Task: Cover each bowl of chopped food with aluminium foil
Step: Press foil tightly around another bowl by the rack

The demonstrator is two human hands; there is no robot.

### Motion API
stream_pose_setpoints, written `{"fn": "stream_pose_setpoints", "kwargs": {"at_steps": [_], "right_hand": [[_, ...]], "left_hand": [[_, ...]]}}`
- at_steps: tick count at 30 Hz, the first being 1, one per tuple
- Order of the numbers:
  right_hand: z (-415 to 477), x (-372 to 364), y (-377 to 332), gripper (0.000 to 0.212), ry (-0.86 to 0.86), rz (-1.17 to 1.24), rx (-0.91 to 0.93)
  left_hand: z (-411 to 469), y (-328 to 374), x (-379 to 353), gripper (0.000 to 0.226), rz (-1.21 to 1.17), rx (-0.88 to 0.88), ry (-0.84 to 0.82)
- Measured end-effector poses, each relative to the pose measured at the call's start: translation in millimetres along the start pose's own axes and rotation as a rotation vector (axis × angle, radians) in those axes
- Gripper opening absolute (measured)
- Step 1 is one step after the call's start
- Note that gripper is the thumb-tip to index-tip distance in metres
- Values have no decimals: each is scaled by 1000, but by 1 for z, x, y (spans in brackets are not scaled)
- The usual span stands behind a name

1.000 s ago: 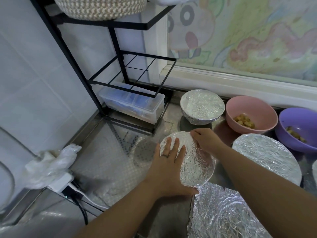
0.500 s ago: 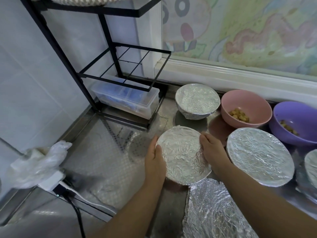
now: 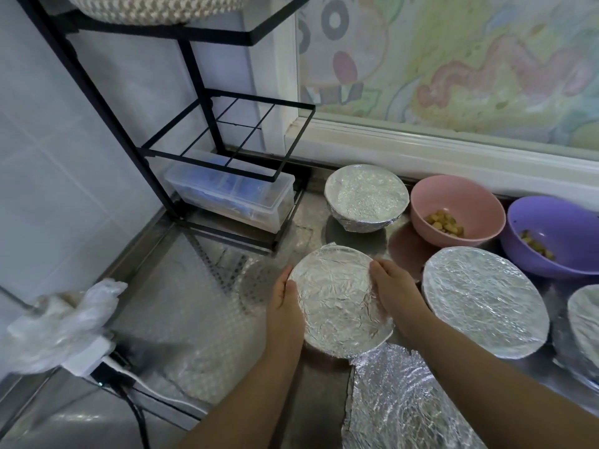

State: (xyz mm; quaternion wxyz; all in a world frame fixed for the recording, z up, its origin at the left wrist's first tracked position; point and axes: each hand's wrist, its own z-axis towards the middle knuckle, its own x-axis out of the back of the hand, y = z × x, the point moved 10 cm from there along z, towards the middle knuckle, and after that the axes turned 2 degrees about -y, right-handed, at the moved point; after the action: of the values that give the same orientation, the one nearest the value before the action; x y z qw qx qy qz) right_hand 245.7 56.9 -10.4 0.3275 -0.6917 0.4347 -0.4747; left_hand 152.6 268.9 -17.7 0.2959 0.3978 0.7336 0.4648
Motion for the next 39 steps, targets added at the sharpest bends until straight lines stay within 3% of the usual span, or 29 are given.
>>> {"fn": "stream_pose_setpoints", "kwargs": {"at_steps": [3, 6, 10, 14, 27, 30, 32, 35, 39], "right_hand": [[6, 0, -45, 37, 9, -341, 260], [18, -32, -80, 37, -178, -503, 426], [33, -68, -80, 36, -411, -651, 392], [43, -74, -82, 29, -468, -692, 437], [45, -69, -77, 29, -345, -635, 479], [51, -53, -76, 29, -234, -618, 472], [59, -31, -72, 31, -82, -564, 407], [63, 2, -58, 28, 77, -517, 274], [55, 3, -43, 25, -12, -586, 163]], "left_hand": [[5, 25, 5, 37, 250, -177, -19], [17, 37, -2, 39, 376, -215, -67], [35, 26, -18, 36, 407, -98, -204], [35, 25, -18, 29, 378, -98, -204], [38, 20, -16, 25, 368, -103, -182], [49, 35, -28, 27, 470, -140, -215], [61, 53, -33, 30, 586, -181, -199], [68, 68, -28, 38, 570, -169, -152], [53, 39, -4, 39, 422, -65, -67]]}}
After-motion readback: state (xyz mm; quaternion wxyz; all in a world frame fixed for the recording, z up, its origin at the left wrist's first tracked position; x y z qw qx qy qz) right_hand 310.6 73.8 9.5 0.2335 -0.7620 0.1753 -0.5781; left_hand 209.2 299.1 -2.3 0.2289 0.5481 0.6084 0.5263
